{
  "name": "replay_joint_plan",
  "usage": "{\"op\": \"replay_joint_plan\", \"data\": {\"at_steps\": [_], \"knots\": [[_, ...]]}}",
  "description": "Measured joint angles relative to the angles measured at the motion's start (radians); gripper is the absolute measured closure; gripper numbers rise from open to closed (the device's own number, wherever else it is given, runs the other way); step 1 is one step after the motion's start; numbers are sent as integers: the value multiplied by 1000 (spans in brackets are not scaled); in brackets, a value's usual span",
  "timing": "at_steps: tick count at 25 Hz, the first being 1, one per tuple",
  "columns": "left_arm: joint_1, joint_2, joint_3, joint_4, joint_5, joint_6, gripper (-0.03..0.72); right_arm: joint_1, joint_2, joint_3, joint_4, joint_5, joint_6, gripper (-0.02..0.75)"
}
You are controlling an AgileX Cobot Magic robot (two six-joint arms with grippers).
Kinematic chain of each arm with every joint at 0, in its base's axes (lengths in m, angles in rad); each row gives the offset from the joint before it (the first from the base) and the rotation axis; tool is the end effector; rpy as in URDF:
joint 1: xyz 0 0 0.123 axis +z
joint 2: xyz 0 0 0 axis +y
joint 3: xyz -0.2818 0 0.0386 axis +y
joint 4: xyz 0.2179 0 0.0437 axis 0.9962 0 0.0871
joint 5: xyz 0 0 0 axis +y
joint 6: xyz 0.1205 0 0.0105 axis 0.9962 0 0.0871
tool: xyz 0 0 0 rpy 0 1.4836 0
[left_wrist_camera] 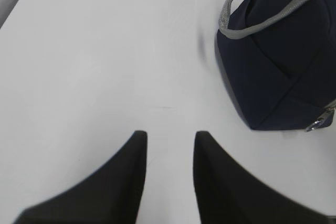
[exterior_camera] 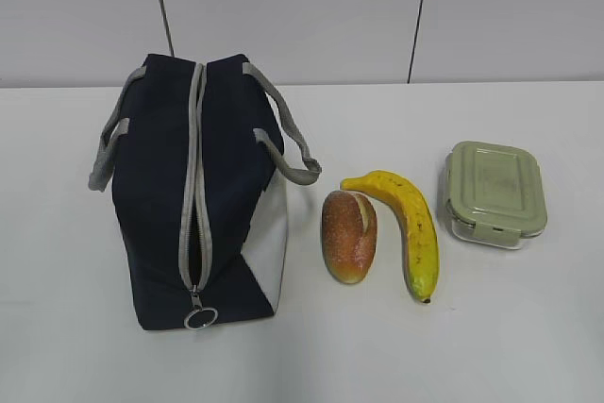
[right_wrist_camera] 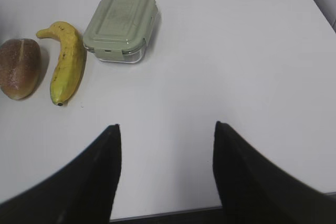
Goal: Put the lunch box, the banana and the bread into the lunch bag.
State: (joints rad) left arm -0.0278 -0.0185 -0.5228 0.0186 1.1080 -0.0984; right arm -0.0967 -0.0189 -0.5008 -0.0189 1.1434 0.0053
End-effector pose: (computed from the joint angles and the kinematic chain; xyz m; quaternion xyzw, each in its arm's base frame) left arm -0.0109 0.0023 0.2503 -0.0309 0.8542 -0.0235 0.5185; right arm -0.0113 -0.0010 0.2406 0.0452 0.8680 -0.0320 0.4934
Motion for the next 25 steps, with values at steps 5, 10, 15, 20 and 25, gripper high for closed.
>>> {"op": "replay_joint_plan", "data": {"at_steps": [5,10,15,20,25], "knots": [[0,0,0,0,0,0,454,0,0,0,0,0,0,321],[0,0,0,0,0,0,454,0,0,0,0,0,0,321],[0,0,0,0,0,0,454,0,0,0,0,0,0,321],[0,0,0,1,0,0,454,0,0,0,0,0,0,321],[0,52,-8,1,-4,32,452,0,0,0,0,0,0,321]]}}
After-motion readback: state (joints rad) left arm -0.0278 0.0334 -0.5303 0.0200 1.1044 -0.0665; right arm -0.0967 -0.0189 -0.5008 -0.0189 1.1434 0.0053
